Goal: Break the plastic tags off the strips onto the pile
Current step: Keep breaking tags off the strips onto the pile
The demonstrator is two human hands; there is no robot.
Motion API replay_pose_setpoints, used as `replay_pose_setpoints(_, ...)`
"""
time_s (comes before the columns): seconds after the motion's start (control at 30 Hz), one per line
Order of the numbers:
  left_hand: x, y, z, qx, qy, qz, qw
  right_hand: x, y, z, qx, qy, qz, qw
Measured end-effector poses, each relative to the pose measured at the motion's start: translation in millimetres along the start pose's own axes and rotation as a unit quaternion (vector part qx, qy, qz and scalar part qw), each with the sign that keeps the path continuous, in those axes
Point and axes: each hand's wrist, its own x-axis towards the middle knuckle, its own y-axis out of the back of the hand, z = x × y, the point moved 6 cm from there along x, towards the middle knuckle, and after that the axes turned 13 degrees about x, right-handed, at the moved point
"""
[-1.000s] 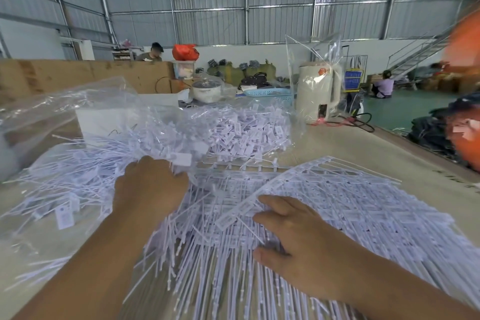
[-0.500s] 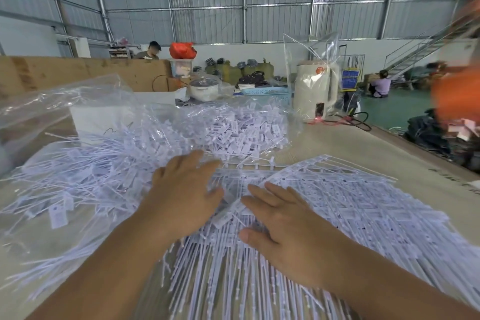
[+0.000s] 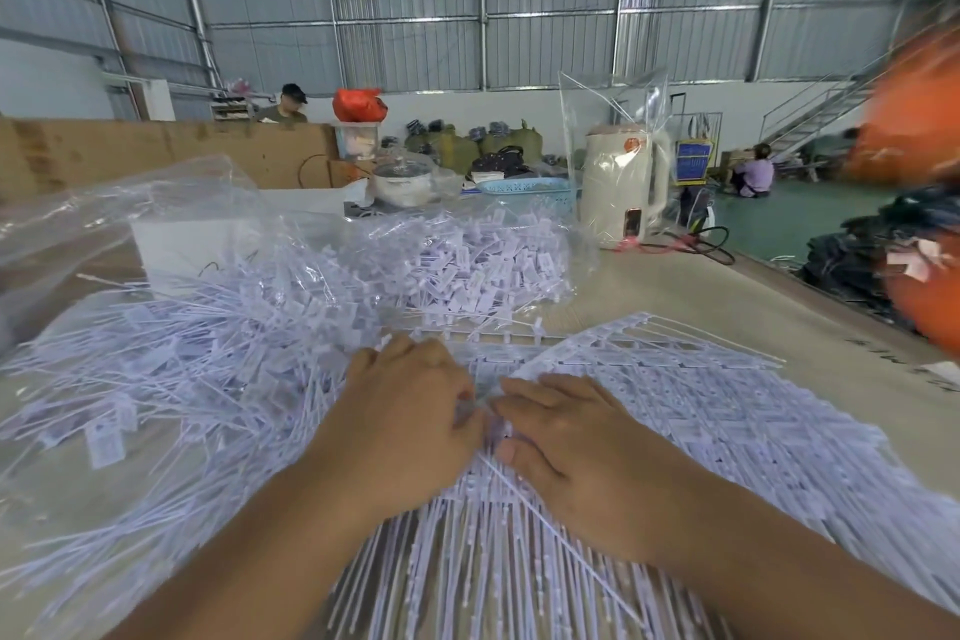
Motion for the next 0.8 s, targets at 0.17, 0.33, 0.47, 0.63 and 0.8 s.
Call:
replay_pose_setpoints(0.17, -2.2, -13.7, -0.8, 0.002, 0.041, -0.075, 0.996, -0.9, 2.5, 1.9, -0.006, 0.007, 0.012, 1.0)
replay_pose_setpoints(0.33, -2.1, -10.2, 0.4, -0.026, 0.065, -0.045, 0.997, -2.5, 6.1, -1.0, -0.004, 0.019, 0.01, 1.0)
replay_pose_setpoints(0.47, -3.8, 8.4, 2.7, -0.128, 0.08, 0.015, 0.988, -3.5, 15.7, 0.9, 0.008, 0.024, 0.044, 0.999)
replay_pose_setpoints(0.63, -5.3, 14.1, 9.8, -0.291, 0.065, -0.004, 0.955, -3.1, 24.3, 14.5, 0.014, 0.006, 0.054, 0.998)
replay_pose_setpoints(0.8, -3.1, 19.2, 2.3, -0.493, 0.066, -0.042, 0.867, -5.0, 41.4, 15.6, 0.056, 0.023, 0.095, 0.994)
